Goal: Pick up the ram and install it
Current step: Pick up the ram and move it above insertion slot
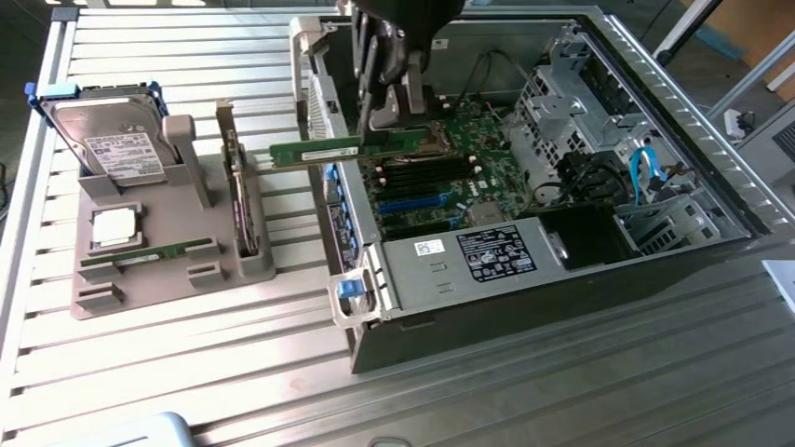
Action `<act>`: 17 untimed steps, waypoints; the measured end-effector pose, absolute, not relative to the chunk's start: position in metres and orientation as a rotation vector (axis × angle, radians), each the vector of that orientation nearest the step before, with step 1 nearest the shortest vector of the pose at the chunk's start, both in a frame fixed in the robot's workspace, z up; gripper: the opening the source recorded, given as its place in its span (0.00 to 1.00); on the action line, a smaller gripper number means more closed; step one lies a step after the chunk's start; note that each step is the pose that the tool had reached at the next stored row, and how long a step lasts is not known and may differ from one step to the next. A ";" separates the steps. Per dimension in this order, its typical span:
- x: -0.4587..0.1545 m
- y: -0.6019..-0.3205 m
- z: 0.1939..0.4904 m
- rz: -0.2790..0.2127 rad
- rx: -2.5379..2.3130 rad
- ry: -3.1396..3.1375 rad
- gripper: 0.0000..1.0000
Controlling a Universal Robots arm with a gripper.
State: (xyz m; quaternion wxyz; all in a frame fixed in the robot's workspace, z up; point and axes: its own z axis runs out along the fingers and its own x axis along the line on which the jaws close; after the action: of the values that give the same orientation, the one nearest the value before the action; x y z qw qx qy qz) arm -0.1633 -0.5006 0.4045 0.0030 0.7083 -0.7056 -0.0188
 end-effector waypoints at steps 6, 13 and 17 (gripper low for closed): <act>-0.144 -0.501 0.404 -0.060 2.220 -2.212 0.12; -0.125 -0.501 0.404 -0.062 2.220 -2.211 0.12; -0.113 -0.501 0.404 -0.063 2.219 -2.211 0.12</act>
State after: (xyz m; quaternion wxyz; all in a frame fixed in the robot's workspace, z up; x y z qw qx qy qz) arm -0.1132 -0.5006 0.4044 0.0042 0.7083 -0.7057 -0.0200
